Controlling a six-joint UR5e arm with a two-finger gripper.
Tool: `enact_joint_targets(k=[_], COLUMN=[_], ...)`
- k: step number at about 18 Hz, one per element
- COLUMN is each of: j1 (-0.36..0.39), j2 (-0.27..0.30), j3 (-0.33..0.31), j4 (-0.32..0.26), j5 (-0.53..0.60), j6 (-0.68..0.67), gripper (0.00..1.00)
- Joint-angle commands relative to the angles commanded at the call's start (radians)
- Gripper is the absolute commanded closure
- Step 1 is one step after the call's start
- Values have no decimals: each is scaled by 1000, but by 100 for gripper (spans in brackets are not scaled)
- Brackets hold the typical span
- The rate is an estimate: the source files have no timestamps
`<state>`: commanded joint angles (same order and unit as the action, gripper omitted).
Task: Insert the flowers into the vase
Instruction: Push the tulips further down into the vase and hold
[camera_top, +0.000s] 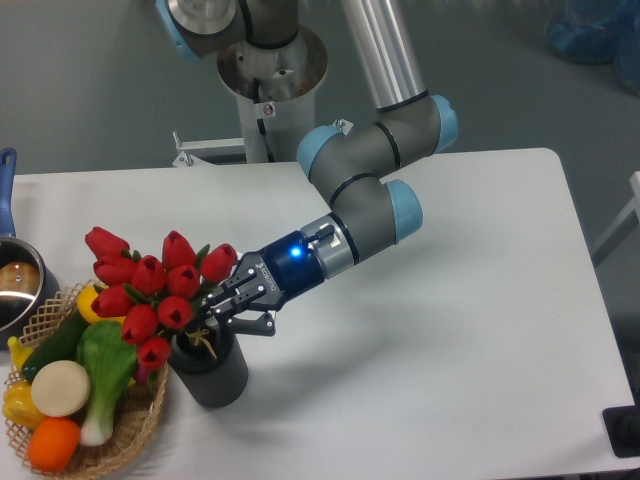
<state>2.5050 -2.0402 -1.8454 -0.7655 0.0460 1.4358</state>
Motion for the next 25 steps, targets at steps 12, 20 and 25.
enact_joint_targets(k=[12, 20, 25], j1=[2, 2, 2], j2=[-26, -29, -35], j3=[-25, -37, -38], j4=[0, -2, -2], j5=[0, 0, 3], j6=[110, 118, 118], gripper=[87, 86, 86])
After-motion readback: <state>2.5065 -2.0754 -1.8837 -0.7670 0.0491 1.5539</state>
